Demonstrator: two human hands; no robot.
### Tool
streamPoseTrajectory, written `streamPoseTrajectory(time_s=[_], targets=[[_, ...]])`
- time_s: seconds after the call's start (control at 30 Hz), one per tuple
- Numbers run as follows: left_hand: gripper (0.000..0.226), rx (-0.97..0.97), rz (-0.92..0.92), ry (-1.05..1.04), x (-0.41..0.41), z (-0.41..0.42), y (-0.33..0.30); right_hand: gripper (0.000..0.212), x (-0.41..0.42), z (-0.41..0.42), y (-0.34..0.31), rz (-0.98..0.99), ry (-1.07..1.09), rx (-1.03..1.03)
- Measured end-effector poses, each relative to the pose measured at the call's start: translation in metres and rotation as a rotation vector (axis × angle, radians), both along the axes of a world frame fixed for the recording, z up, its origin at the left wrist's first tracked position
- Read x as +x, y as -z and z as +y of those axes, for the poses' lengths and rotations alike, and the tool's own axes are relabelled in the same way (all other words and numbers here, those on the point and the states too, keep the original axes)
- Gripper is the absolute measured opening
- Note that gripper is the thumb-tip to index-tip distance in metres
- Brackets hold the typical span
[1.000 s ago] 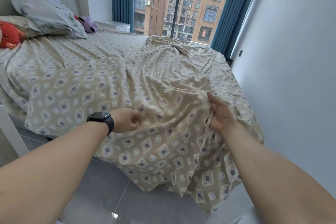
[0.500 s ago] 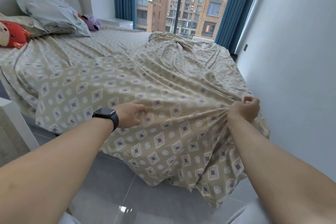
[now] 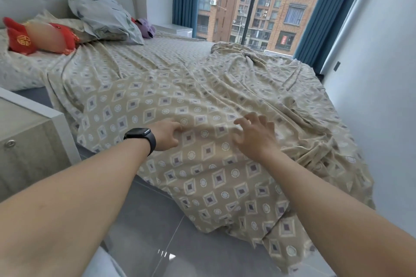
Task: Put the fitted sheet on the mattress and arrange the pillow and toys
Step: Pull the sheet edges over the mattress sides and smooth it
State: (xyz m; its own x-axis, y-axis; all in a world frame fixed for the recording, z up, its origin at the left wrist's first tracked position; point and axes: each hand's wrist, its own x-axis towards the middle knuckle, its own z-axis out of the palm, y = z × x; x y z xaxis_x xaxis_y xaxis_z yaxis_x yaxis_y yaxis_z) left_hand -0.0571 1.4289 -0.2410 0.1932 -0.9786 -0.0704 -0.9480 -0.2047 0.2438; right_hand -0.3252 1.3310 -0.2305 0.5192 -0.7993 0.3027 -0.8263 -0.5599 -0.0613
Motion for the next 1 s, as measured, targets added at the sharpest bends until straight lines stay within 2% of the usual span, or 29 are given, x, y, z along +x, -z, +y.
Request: streamPoseTrajectory(time_s=[0.1,0.2,0.33,0.43,0.53,0.7,0.8,0.93,1.0], targets=[[0.046,-0.043,0.118,-0.175,0.032,0.011,0.005,0.039,0.04,0.017,0.021,0.14,-0.138,-0.032],[0.05,-0.069,0.197,-0.318,0.056,0.025,0.017,0.022,0.047,0.02,0.03,0.083,-0.134,-0.143],[0.064,0.01,0.189,-0.311,0.06,0.03,0.028,0.009,0.045,0.019,0.031,0.065,-0.197,-0.199],[0.071,-0.059,0.235,-0.292,0.055,0.024,0.023,0.005,0.048,0.025,0.026,0.06,-0.249,-0.077],[0.076,-0.099,0.216,-0.303,0.051,0.018,0.022,0.007,0.054,0.033,0.035,0.15,-0.361,0.004],[0.082,-0.112,0.222,-0.298,0.044,0.013,0.025,0.015,0.052,0.031,0.032,0.09,-0.334,0.098],[0.069,-0.112,0.158,-0.243,0.037,0.003,0.021,0.017,0.046,0.028,0.024,0.027,-0.345,0.115],[0.025,-0.272,-0.029,-0.279,0.041,-0.042,-0.003,0.032,0.06,-0.008,-0.005,0.096,-0.384,0.074],[0.025,-0.234,-0.055,-0.278,0.043,-0.082,-0.011,0.036,0.073,-0.039,-0.019,0.126,-0.362,0.054]])
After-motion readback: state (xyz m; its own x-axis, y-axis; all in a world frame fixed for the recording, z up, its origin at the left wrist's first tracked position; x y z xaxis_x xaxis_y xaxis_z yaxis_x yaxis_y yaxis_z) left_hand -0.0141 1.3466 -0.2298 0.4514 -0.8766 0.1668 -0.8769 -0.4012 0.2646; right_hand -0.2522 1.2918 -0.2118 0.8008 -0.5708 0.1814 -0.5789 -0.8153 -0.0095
